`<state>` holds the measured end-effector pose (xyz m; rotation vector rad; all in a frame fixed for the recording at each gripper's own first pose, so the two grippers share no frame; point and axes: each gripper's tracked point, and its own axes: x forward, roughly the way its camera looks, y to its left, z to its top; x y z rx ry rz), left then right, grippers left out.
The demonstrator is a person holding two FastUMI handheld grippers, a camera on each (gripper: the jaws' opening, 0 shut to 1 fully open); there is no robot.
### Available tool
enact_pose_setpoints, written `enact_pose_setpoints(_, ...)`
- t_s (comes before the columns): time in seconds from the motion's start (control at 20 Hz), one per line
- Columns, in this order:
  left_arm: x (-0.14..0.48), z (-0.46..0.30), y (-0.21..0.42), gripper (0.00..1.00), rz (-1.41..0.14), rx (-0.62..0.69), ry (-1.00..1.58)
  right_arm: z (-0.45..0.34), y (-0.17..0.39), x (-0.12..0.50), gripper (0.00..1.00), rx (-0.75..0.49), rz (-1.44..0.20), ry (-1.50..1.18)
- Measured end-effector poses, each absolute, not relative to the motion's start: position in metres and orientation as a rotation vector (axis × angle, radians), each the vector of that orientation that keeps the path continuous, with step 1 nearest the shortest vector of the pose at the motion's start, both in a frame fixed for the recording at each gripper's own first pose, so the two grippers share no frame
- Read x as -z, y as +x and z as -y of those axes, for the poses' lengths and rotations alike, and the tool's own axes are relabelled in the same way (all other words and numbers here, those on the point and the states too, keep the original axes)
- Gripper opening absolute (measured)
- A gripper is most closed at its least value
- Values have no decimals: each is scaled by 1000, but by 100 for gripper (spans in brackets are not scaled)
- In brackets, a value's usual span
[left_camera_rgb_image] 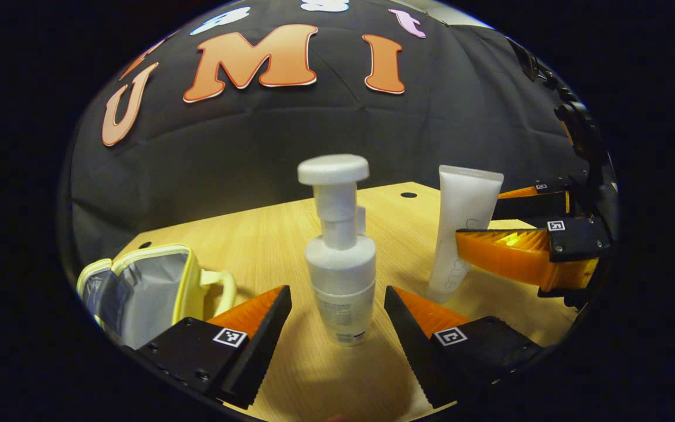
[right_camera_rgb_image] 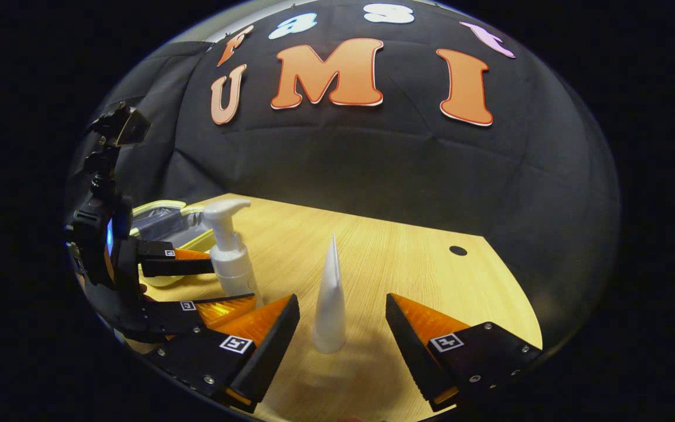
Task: First open the suitcase, pack the skin care products into it, and then close the suitcase.
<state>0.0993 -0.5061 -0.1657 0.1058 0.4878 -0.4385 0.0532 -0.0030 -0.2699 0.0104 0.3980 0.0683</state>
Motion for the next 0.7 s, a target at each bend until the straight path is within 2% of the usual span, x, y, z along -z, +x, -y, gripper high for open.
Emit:
enact_pose_setpoints(0.15, 178, 514, 103, 100, -510, 457, 100, 4, 55, 280, 95, -73, -411, 21)
enact_pose_setpoints(0.25, 182, 518, 109, 91, -516, 462, 89, 3, 58, 287, 95, -77, -420, 27)
enact_pose_setpoints(0.3, 179, 519, 112, 78, -501, 465, 84, 1, 59, 292, 95, -84, -426, 33)
enact_pose_setpoints(0.35, 182, 520, 113, 73, -504, 469, 81, 0, 61, 297, 94, -87, -442, 37)
enact_pose_setpoints(0.4, 177, 517, 107, 61, -510, 471, 83, -2, 63, 299, 94, -96, -446, 43)
enact_pose_setpoints(0.5, 178, 517, 109, 60, -515, 465, 84, -5, 66, 299, 92, -102, -445, 43)
enact_pose_setpoints(0.7, 154, 506, 109, 59, -502, 434, 42, -11, 74, 312, 81, -114, -488, 44)
